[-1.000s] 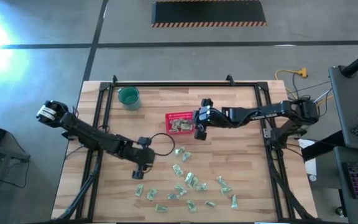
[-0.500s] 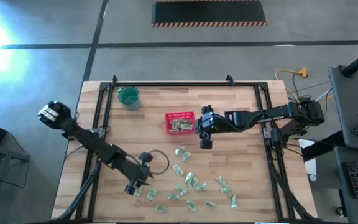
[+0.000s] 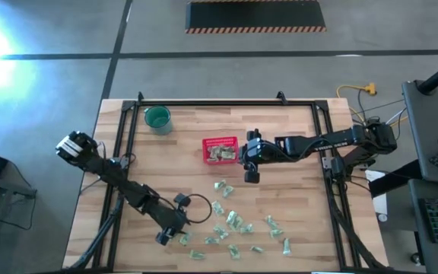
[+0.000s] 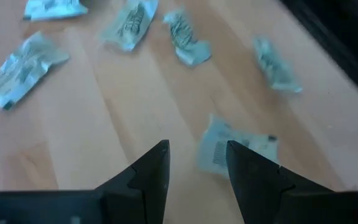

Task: Pick and place items into bin
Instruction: Put the stevia packet into the red bin

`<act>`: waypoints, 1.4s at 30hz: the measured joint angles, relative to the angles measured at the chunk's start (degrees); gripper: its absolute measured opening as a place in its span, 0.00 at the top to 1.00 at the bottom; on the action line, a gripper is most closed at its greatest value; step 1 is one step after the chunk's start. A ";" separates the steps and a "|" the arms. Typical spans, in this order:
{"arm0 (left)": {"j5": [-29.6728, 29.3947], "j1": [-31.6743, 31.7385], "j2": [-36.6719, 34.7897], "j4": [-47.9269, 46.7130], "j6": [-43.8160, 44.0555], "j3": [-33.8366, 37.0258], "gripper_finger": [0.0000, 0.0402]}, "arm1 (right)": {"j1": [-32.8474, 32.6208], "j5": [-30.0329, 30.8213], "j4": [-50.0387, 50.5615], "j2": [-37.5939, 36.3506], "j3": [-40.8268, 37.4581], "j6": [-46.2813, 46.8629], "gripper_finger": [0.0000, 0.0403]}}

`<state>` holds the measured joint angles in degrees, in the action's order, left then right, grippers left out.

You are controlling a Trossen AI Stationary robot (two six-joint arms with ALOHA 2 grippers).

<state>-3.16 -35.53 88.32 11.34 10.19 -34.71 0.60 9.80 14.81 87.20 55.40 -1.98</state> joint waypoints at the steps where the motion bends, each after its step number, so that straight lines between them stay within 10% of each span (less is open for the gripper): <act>1: 0.68 0.00 0.00 1.01 0.01 0.10 0.65 | 0.00 0.00 -0.02 0.00 0.00 0.00 0.70; 31: 8.46 2.05 5.22 3.65 4.09 0.38 0.65 | 0.00 0.00 0.00 -0.02 -0.24 0.06 0.73; 42: 8.94 2.08 5.33 3.60 0.86 0.38 0.85 | 0.00 0.02 0.00 -0.02 -0.35 0.04 0.76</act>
<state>5.78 -33.45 93.64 14.94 11.05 -34.33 0.60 9.82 14.81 87.18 55.05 -1.93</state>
